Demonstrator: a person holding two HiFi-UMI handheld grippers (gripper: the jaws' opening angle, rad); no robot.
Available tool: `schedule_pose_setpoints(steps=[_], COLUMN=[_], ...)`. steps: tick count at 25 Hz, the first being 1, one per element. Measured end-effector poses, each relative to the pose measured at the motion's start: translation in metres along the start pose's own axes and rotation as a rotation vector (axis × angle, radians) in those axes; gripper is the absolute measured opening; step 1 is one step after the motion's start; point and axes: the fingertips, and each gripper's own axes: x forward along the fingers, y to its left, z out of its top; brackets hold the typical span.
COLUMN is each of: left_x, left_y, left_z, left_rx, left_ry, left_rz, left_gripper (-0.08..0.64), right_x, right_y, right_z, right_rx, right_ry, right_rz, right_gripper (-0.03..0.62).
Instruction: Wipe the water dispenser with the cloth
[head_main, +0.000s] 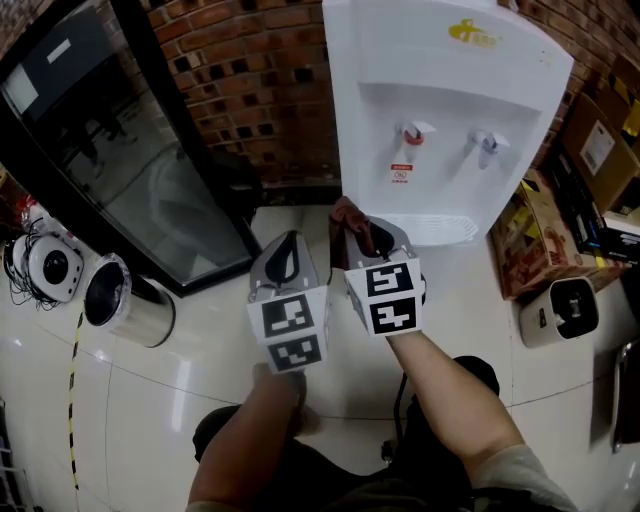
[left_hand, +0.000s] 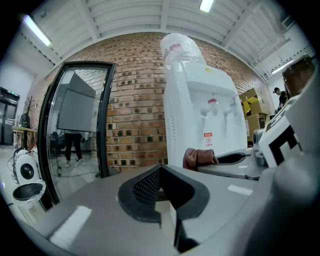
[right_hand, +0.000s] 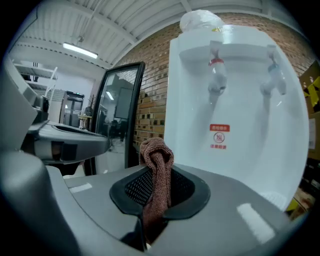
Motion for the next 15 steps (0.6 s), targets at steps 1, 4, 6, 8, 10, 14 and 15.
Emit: schedule_pose_setpoints(steps=[1,4,6,8,10,14,15], left_x=[0.0,-0.002,-0.001,0.001,0.004,0.007,0.008], left_y=[0.003,0.007,0.006,0.003,-0.002,-0.018,-0.023], left_z=[-0.004,-0.014,-0.02,-0.026,-0.031,-0.03,-0.029], left_rx=[-0.002,-0.003,0.007,0.017,0.023,0.028,0.029], left_ry=[0.007,0.03,0.043,0.058,0.07,0.069,0.066], left_rz=[0.006,0.021,0.02,0.014,0.006,-0.019,-0.028], left_gripper=[0.0,0.0,0.0,0.0,0.0,0.0,0.0], right_x=[0.007,0.021,0.025,0.026,0.025,0.023,0.022], right_y=[0.002,0.001,-0.002,-0.003,-0.003,-0.006,-0.01], right_z=[-0.006,-0.021,-0.025,-0.024,-0.024,-0.026,-0.027], right_rx=[0.001,0.014,0.018,0.018,0.019,0.02,0.026], right_ry=[0.017,0.061,0.071,0.073,0.076,0.089,0.094], right_rz=[0.0,-0.012,-0.024,-0.025,-0.016,-0.013,-0.022], right_gripper=[0.072,0.072,0.072,0.072,0.072,0.072,0.072])
